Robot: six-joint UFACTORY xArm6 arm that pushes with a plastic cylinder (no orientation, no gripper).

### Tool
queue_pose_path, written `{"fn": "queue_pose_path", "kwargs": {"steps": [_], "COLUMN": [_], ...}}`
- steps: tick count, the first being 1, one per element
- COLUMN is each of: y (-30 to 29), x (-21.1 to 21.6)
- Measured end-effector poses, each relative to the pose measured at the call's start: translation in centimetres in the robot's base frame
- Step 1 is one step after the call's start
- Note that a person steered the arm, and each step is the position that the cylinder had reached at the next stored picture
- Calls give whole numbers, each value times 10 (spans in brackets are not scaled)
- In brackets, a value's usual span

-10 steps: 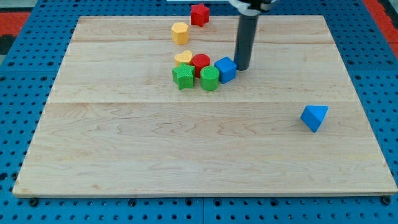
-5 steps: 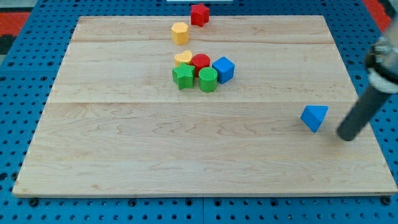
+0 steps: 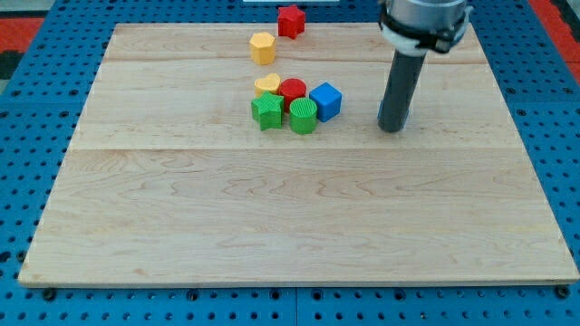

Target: Slide the blue triangle closer to the group of blocks

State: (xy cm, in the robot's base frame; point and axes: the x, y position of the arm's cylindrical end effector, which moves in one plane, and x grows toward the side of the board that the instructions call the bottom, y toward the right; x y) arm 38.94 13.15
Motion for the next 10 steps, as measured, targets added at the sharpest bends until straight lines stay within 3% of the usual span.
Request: {"fn": "queue_pose_path", "kwargs": {"steps": [1,2,3,4,5,6,7,8,10], "y": [8,32,86,85,44,-19,43,9,-72], "x": [-14,41,11,-35,-62,-60,-37,-13,-64]}}
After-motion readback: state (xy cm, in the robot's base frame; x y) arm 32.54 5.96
